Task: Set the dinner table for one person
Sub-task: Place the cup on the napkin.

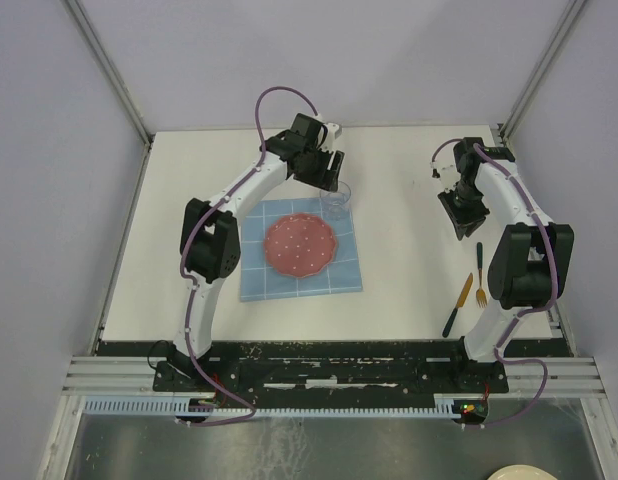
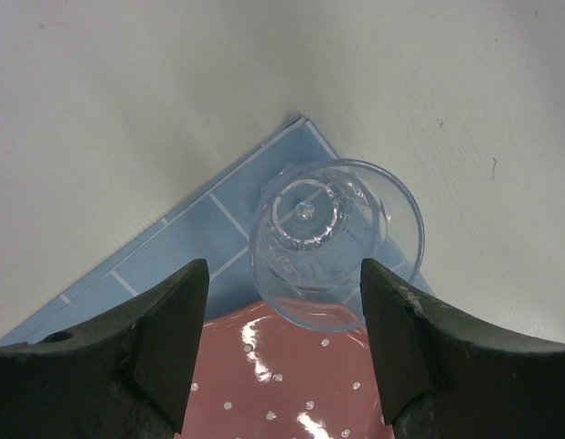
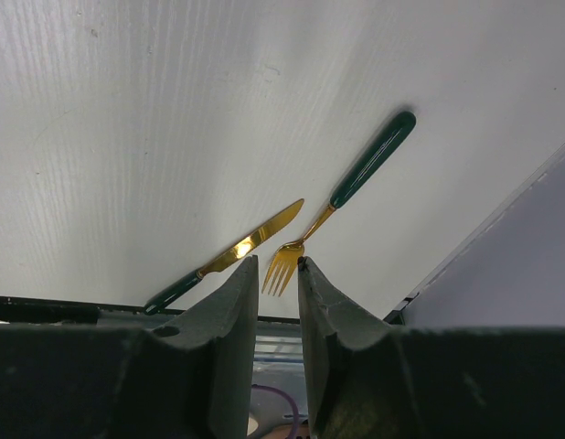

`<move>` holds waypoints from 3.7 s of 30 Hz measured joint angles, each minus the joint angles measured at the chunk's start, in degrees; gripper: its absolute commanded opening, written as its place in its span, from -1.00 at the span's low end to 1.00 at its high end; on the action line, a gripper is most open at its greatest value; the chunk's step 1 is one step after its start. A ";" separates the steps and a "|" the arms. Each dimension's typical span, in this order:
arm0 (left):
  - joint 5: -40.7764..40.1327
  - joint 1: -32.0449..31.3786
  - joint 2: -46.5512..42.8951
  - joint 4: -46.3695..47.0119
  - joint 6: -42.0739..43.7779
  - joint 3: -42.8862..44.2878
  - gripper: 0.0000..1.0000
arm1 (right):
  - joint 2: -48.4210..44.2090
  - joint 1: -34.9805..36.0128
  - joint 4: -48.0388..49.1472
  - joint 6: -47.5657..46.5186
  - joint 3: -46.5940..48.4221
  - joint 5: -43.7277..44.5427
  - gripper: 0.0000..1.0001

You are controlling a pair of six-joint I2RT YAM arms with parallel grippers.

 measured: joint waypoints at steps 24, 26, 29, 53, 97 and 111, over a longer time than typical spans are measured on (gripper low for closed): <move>0.13 -0.02 2.78 0.33 0.04 -2.03 -0.32 | -0.02 0.00 0.13 -0.02 -0.79 0.42 -0.36; 0.02 -0.02 2.78 0.42 0.07 -2.03 -0.50 | -0.02 0.00 0.15 -0.02 -0.81 0.44 -0.37; -0.61 0.00 2.78 0.46 0.09 -2.03 -0.69 | -0.02 0.00 0.17 -0.02 -0.81 0.44 -0.37; -2.93 -0.02 2.78 0.13 1.95 -2.03 -0.90 | -0.02 0.00 0.20 -0.04 -0.85 0.85 -0.37; -7.30 -0.02 2.78 -1.62 3.48 0.07 0.26 | -0.02 0.00 0.11 -0.02 -0.85 0.81 -0.37; -7.74 -0.02 2.78 -2.08 3.56 0.79 0.91 | -0.26 0.00 0.07 -0.07 -0.92 0.85 -0.34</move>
